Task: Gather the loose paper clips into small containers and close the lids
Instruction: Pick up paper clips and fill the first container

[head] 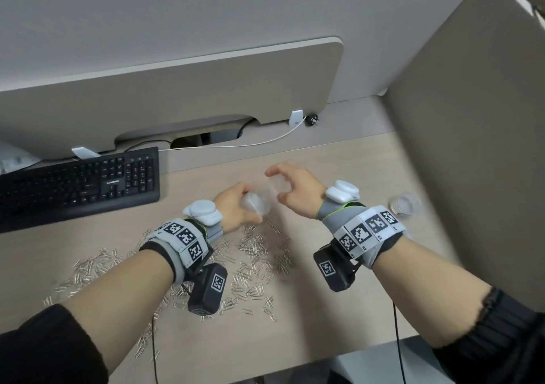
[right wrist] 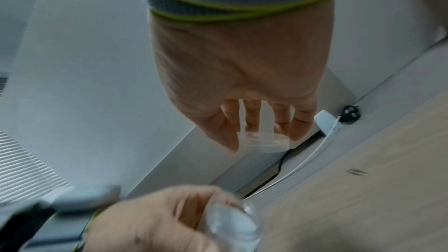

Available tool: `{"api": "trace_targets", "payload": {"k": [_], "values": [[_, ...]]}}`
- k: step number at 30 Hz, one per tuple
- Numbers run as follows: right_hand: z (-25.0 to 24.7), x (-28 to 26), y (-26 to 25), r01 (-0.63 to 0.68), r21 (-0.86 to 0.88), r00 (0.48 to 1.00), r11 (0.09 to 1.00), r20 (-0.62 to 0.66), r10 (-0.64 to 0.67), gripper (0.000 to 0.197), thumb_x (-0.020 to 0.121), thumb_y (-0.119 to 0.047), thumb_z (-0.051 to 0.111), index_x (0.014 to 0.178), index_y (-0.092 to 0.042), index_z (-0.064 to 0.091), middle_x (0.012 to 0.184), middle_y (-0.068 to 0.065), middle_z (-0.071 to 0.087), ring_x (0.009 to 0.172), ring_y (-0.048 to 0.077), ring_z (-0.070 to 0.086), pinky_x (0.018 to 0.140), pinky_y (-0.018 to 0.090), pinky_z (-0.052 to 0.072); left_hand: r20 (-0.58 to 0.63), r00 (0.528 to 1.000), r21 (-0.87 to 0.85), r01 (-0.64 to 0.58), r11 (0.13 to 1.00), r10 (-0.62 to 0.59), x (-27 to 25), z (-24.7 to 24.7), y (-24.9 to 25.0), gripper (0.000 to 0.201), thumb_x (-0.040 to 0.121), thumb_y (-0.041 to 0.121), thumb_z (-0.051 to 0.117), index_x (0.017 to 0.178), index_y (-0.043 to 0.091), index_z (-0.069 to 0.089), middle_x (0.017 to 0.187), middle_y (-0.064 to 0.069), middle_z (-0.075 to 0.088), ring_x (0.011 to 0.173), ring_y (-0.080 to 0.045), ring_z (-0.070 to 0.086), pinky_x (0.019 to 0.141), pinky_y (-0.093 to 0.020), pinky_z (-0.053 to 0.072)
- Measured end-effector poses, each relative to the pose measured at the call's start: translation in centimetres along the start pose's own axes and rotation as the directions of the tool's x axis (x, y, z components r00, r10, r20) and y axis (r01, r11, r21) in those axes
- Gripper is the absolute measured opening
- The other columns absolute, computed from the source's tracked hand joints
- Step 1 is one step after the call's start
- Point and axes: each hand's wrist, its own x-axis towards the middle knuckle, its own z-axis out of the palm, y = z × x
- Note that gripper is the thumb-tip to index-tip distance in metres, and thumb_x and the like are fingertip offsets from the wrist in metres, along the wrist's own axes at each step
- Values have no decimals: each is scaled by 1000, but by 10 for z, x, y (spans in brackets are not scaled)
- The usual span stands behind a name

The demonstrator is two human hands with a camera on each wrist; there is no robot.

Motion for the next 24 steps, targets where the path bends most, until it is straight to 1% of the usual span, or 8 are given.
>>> {"api": "trace_targets", "payload": {"k": [3, 5, 8, 11, 14, 17, 21, 24], "values": [[-13, -1, 30, -77, -47, 995, 996, -65, 74, 51, 80, -4, 61, 129, -17, 56, 134, 3, 51, 124, 24, 49, 106, 35, 38, -23, 997, 40, 68, 997, -67, 2, -2, -16, 68, 64, 33, 88, 121, 22, 54, 114, -2, 62, 95, -20, 62, 82, -39, 54], [-15, -6, 52, -179, -204, 983, 962, -82, 166, 49, 84, -19, 62, 132, -19, 53, 135, 5, 48, 124, 29, 47, 105, 39, 40, -65, 995, 59, 84, 995, -80, 3, -2, -21, 74, 65, 34, 88, 128, 20, 51, 118, -2, 58, 100, -21, 59, 87, -40, 52], [-5, -8, 89, -360, -434, 930, 825, -94, 356, 44, 88, -32, 57, 129, -18, 52, 127, 10, 46, 116, 34, 48, 98, 44, 45, -115, 990, 60, 90, 994, -82, 10, -1, -23, 75, 69, 34, 86, 131, 18, 47, 120, 0, 57, 102, -19, 58, 87, -35, 50], [9, -6, 113, -451, -511, 881, 731, -127, 455, 32, 88, -29, 48, 116, -14, 53, 114, 11, 47, 110, 35, 52, 92, 43, 48, -161, 983, 56, 95, 994, -85, 14, 1, -26, 72, 71, 32, 85, 129, 17, 46, 122, 0, 58, 101, -18, 57, 83, -29, 44], [16, -2, 126, -445, -574, 877, 688, -123, 465, 32, 91, -30, 48, 117, -11, 50, 116, 12, 47, 109, 34, 53, 86, 40, 46, -173, 978, 62, 125, 990, -112, 16, 0, -31, 74, 72, 30, 85, 132, 15, 44, 124, -1, 57, 101, -17, 55, 82, -26, 40], [8, 10, 126, -418, -627, 874, 658, -78, 480, 43, 86, -40, 58, 119, -13, 50, 116, 11, 48, 108, 32, 53, 86, 42, 48, -186, 974, 54, 142, 988, -130, 15, -4, -34, 73, 73, 29, 84, 132, 15, 43, 124, -2, 57, 100, -18, 56, 81, -27, 42], [1, 50, 111, -351, -579, 913, 736, -38, 406, 47, 83, -48, 62, 114, -14, 53, 114, 12, 51, 104, 34, 55, 85, 42, 50, -195, 965, 25, 185, 982, -177, 14, -17, -47, 68, 75, 29, 82, 129, 17, 43, 118, 0, 58, 89, -17, 62, 69, -26, 49], [-1, 77, 96, -352, -541, 917, 764, -35, 398, 44, 87, -47, 57, 116, -15, 52, 117, 8, 49, 100, 34, 59, 81, 40, 48, -192, 962, 29, 202, 979, -193, 12, -25, -56, 71, 74, 30, 82, 131, 19, 42, 122, -1, 57, 92, -20, 61, 79, -34, 54]]}}
